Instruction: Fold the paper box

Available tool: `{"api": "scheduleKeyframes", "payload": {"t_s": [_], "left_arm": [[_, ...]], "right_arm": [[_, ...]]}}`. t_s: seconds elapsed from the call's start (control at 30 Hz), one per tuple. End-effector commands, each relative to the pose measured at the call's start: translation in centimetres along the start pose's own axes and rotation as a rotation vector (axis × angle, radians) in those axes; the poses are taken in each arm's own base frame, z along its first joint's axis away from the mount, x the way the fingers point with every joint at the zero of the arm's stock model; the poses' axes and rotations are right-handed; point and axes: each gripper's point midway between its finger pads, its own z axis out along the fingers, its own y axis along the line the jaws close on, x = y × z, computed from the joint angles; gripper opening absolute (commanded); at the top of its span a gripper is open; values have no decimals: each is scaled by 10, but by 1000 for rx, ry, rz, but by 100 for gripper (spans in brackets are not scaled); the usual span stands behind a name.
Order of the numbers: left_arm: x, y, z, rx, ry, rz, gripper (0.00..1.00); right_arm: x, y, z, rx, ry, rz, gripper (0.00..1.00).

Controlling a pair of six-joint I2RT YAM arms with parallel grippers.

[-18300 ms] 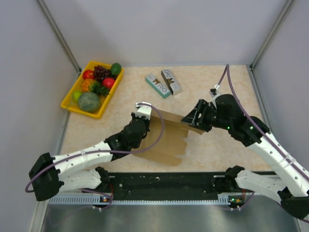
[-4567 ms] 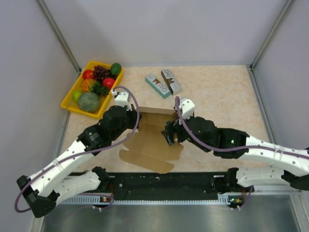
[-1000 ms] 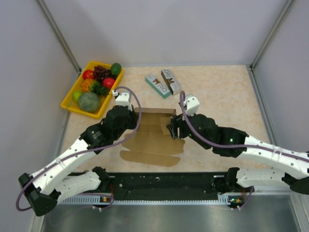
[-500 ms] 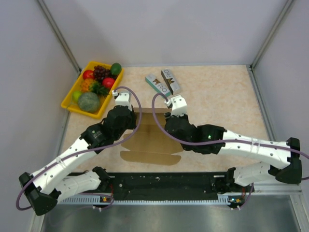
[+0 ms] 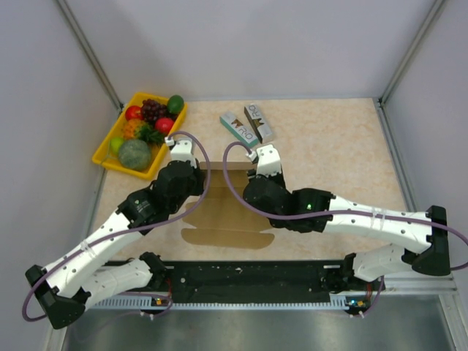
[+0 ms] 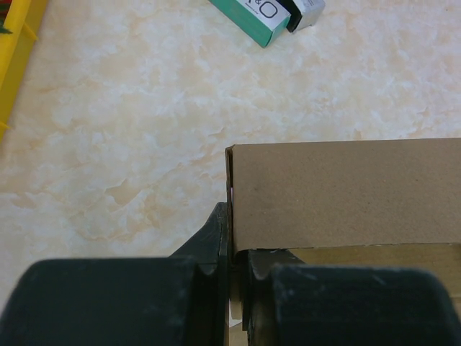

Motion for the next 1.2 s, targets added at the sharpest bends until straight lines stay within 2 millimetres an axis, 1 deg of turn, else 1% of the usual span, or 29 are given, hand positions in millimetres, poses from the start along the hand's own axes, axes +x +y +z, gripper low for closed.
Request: {"api": "scheduleKeyframes", "payload": {"t_s": [0.0, 0.03, 0.2, 0.27, 0.3, 0.33, 0.37, 0.47, 0.5, 0.53, 0.57, 0.6, 0.73, 0.83, 0.87, 0.97, 1.1, 1.17], "left_arm": [[-26, -10, -10, 45, -83, -47, 0], [-26, -10, -9, 46, -84, -49, 0], [-25, -12, -10, 55, -78, -54, 0], [-26, -12, -11, 57, -82, -56, 0], [-25, -11, -11, 54, -82, -57, 0], [-26, -11, -11, 54, -85, -57, 0], [-25, -11, -11, 51, -83, -61, 0], [-26, -10, -10, 47, -89, -63, 0], [-26, -10, -10, 42, -88, -63, 0], [-27, -8, -10, 32, -93, -63, 0], [-26, -7, -9, 27, -93, -61, 0], [-27, -6, -10, 23, -97, -62, 0], [-28, -2, -11, 4, -112, -72, 0], [-30, -2, -12, 4, -123, -94, 0], [-30, -2, -12, 5, -125, -97, 0], [-30, -5, -11, 17, -127, -109, 0], [-28, -7, -11, 27, -126, -118, 0], [-29, -6, -11, 25, -128, -118, 0]], "right_arm": [[-19, -10, -7, 32, -46, 58, 38], [-19, -12, -6, 39, -48, 59, 35], [-19, -12, 1, 57, -50, 56, 27], [-21, -12, 0, 58, -55, 56, 21], [-22, -13, 2, 67, -60, 56, 16], [-23, -11, 3, 72, -61, 52, 3], [-23, -10, 5, 79, -61, 36, 0], [-20, -8, 12, 132, -63, -8, 0], [-21, -14, 14, 188, -78, -24, 0], [-27, -14, 13, 212, -81, -23, 0], [-19, -13, 17, 246, -64, -71, 0], [-21, -13, 17, 269, -77, -84, 0], [-22, -4, 22, 280, -83, -72, 0], [-24, -5, 22, 335, -124, -64, 0], [-28, -10, 20, 380, -160, -65, 0], [-36, -12, 17, 433, -211, -45, 0], [-43, -7, 19, 470, -247, -29, 0], [-42, -5, 21, 461, -241, -19, 0]]}}
